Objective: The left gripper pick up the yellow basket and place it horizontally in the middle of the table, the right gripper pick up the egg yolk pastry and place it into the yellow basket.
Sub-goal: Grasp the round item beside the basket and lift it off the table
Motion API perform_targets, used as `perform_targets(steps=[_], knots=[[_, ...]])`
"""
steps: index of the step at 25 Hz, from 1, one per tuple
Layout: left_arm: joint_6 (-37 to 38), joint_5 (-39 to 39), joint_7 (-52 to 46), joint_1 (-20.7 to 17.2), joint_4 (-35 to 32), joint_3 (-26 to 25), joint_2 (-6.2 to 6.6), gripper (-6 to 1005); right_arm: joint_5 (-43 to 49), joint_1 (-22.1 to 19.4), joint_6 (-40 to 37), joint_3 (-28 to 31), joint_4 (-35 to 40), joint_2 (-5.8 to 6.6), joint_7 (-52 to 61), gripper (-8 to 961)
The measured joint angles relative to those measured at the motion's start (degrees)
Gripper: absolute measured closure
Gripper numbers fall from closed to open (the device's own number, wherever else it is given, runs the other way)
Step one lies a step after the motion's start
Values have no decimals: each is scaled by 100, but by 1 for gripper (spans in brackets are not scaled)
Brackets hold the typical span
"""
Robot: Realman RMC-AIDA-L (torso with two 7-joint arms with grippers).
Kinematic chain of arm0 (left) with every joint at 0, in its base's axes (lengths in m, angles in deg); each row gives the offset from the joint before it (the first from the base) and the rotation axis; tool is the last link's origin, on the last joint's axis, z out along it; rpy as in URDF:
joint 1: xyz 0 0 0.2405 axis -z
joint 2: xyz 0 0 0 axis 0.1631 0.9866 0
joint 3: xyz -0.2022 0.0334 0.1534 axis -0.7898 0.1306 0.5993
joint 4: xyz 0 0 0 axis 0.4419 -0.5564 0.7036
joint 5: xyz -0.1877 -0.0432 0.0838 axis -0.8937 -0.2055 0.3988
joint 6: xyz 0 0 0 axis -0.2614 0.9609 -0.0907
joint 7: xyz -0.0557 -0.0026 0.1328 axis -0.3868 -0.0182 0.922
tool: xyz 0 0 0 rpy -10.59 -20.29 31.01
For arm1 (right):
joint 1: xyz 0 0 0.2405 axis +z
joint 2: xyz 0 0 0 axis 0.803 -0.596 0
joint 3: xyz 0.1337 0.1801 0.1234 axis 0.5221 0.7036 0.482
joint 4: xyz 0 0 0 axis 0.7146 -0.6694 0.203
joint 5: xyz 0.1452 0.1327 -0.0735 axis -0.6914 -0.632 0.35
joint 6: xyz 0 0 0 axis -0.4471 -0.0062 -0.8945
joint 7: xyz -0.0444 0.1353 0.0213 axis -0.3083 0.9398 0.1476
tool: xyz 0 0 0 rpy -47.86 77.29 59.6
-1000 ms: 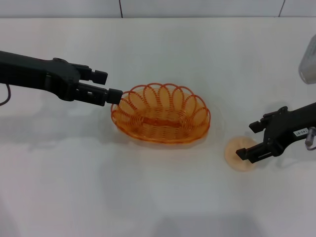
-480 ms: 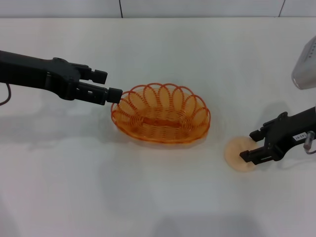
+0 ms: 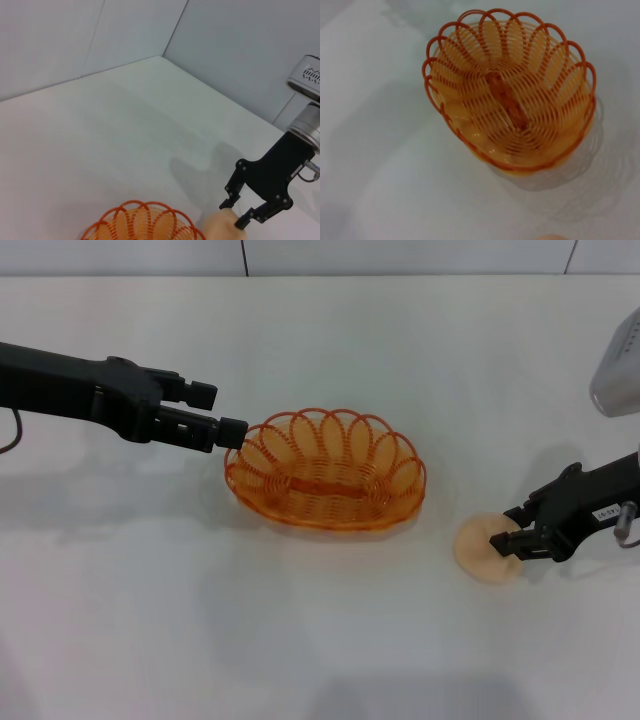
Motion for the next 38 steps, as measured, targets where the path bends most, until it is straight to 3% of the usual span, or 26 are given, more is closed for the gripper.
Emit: perform_targets(steps=[11,27,38], knots=[[11,5,0,-3,0,-4,0,127,-28,5,0,33,89,0,-8,678],[8,49,0,0,0,0,0,127,-14,-29,39,-10,254,0,-56,789],[-28,50,40,-44,0,-44,37,127,-241,-197,-88,24,1125,0,16,878]])
